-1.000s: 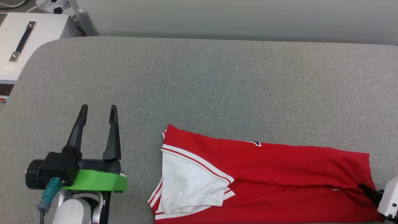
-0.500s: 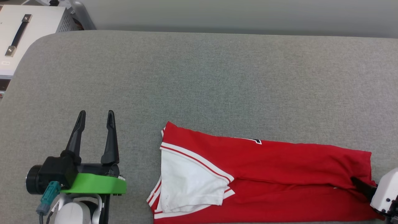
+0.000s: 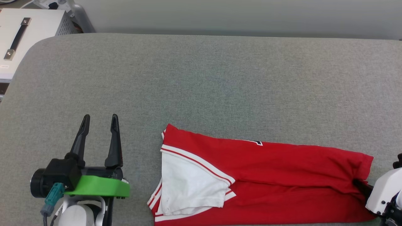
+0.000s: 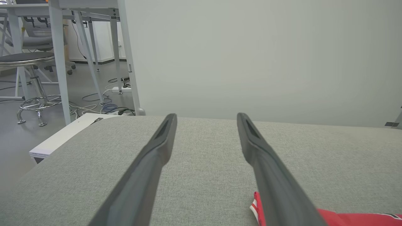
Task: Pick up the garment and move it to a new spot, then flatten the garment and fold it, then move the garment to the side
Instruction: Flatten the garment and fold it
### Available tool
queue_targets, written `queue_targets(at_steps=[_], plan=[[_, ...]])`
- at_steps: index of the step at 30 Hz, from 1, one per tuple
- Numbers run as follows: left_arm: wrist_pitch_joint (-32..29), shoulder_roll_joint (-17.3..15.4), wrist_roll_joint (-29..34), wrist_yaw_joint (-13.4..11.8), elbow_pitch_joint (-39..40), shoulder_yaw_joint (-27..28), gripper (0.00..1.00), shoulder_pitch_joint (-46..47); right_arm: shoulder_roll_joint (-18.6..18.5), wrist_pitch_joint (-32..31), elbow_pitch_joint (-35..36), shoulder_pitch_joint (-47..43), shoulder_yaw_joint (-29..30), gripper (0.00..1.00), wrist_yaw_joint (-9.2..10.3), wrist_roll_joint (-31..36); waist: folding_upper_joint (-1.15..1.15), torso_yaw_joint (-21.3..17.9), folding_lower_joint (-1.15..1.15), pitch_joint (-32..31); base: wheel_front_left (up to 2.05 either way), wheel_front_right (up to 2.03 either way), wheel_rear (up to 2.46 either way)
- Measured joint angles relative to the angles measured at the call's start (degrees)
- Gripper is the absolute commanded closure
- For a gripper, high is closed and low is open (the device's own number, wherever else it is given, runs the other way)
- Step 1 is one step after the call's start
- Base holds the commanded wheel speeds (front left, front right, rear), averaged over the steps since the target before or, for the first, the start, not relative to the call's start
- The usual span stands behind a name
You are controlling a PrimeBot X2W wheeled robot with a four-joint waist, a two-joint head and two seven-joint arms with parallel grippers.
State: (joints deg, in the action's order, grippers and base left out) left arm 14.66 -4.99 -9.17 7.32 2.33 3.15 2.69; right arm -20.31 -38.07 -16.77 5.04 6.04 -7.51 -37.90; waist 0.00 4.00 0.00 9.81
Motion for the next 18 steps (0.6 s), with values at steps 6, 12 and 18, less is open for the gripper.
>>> queue_targets(at_steps=[6, 12, 18], plan=[[0.00, 0.00, -0.48, 0.00, -0.05, -0.42, 0.00, -0.01, -1.08, 2.90, -1.37, 0.38, -0.57, 1.00, -0.09, -0.71, 0.00, -0.23, 0.00, -0.28, 0.00, 0.00, 0.00], [0.00, -0.01, -0.70, 0.00, -0.27, -0.74, 0.00, 0.00, -2.58, 6.49, -4.39, 2.11, 1.78, 1.00, -0.15, 1.90, 0.00, -0.18, 0.00, -0.47, 0.00, 0.00, 0.00], [0.00, -0.01, -0.92, 0.00, -0.67, -0.75, 0.00, -0.01, -5.21, 8.66, -8.09, 3.65, 6.82, 1.00, -0.10, 6.98, 0.00, -0.09, 0.00, -0.95, 0.00, 0.00, 0.00]])
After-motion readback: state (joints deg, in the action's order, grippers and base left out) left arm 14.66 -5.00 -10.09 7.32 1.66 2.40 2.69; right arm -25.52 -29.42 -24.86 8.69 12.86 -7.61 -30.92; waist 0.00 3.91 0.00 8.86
